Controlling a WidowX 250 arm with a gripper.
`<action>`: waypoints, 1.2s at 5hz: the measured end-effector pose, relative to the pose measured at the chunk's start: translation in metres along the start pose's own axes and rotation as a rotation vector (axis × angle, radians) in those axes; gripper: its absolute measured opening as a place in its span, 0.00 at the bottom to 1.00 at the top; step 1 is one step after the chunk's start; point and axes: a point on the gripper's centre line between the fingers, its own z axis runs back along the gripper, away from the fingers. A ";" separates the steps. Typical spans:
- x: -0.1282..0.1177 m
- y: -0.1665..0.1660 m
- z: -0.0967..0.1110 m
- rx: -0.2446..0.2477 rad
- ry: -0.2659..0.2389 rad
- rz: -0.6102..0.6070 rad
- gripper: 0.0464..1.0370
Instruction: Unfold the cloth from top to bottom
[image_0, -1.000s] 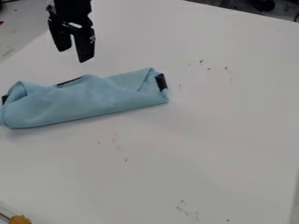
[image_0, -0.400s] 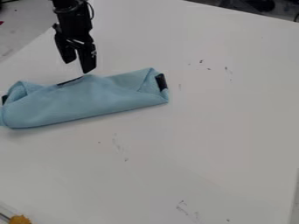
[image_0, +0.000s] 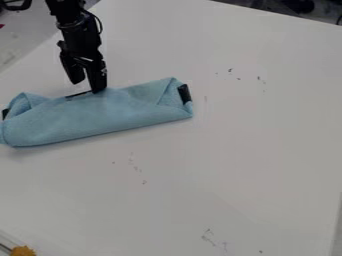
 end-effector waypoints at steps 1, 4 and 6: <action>-0.004 -0.003 -0.003 -0.015 0.009 0.011 0.96; -0.015 -0.011 -0.007 -0.043 0.030 0.037 0.64; -0.014 -0.005 0.000 -0.014 0.054 -0.001 0.14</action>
